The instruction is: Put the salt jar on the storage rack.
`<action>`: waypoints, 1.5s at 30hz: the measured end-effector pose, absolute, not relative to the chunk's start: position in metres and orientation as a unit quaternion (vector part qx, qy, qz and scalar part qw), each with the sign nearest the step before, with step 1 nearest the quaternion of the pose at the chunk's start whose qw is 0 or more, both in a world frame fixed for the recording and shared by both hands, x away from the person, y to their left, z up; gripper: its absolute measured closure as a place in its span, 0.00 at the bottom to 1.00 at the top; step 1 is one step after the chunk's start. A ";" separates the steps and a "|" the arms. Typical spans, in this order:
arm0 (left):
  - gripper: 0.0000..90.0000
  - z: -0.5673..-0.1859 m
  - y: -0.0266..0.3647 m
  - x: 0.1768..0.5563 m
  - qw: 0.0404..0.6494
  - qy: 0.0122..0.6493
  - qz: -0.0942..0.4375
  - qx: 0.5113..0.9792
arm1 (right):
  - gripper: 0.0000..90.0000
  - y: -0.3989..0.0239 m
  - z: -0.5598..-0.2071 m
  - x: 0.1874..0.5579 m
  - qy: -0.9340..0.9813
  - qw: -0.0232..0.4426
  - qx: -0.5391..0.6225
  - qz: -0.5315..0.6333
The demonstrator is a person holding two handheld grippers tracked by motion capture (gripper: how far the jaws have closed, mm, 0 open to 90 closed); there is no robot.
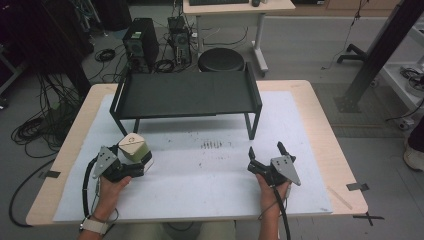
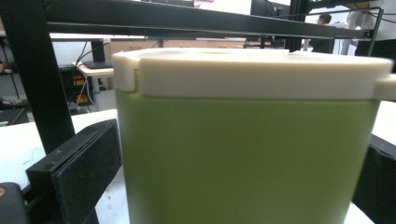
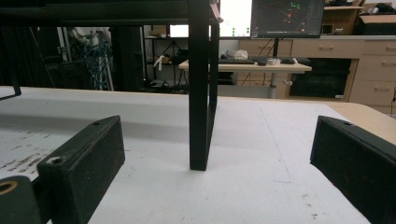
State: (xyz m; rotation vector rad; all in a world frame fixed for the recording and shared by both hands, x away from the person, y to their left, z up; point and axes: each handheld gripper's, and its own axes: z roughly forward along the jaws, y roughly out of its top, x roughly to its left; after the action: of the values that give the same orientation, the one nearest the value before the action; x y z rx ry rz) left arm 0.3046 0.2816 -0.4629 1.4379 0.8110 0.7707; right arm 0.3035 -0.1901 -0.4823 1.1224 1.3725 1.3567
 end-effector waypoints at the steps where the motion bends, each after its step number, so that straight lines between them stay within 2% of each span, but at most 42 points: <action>1: 0.00 -0.463 0.282 0.304 0.613 0.351 0.335 0.623 | 0.03 -0.190 -0.482 0.303 0.553 0.439 0.452 0.546; 45: 0.00 -0.464 0.283 0.302 0.621 0.348 0.340 0.615 | 0.04 -0.190 -0.482 0.304 0.553 0.440 0.453 0.544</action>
State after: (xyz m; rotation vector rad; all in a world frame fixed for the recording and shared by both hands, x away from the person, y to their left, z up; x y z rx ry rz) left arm 0.3025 0.2826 -0.4643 1.4140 0.8001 0.7813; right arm 0.3036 -0.1899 -0.4823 1.1247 1.3736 1.3500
